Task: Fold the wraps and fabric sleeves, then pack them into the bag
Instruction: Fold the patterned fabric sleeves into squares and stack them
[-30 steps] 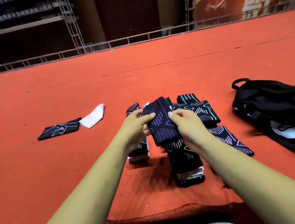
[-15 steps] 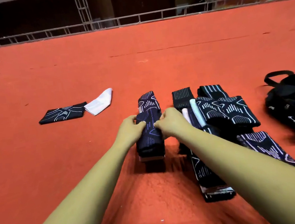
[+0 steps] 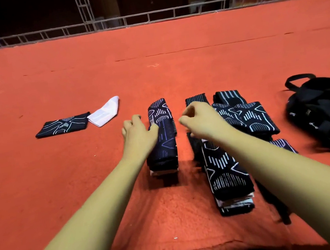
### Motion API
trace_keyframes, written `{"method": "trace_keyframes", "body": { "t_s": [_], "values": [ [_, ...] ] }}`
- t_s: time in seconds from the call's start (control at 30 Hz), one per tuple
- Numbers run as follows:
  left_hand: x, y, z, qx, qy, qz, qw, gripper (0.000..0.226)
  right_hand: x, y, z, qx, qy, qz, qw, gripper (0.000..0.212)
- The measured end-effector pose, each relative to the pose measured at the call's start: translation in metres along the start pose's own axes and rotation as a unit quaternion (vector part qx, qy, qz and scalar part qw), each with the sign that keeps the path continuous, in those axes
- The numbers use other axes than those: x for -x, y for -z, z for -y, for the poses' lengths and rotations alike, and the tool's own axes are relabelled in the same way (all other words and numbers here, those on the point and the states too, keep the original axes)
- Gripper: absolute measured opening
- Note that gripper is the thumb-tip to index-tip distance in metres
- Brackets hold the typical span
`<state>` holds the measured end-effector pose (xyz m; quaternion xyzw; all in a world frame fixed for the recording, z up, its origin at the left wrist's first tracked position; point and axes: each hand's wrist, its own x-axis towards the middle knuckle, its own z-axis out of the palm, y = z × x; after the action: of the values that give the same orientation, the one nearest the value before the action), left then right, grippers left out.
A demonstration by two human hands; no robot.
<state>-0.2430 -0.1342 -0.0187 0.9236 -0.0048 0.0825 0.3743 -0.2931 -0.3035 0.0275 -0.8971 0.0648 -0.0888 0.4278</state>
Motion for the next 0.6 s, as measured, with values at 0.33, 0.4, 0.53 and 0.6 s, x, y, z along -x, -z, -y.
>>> {"method": "trace_keyframes", "body": {
  "t_s": [0.33,0.4,0.53,0.6],
  "values": [
    [0.014,-0.042,-0.120,0.083,-0.098,0.111,0.985,0.029,-0.011,0.114,-0.081,0.148,-0.094,-0.151,0.973,0.030],
    [0.008,-0.061,-0.132,0.049,-0.029,0.140,0.988,0.056,-0.014,0.112,-0.096,0.154,-0.113,-0.103,0.976,0.033],
    [0.002,-0.092,-0.142,-0.005,0.090,0.218,0.972,0.096,-0.016,0.102,-0.112,0.223,-0.072,-0.062,0.970,0.042],
    [0.002,-0.101,-0.143,0.003,0.113,0.252,0.961,0.099,-0.016,0.096,-0.112,0.254,-0.032,-0.027,0.966,0.045]
  ]
}}
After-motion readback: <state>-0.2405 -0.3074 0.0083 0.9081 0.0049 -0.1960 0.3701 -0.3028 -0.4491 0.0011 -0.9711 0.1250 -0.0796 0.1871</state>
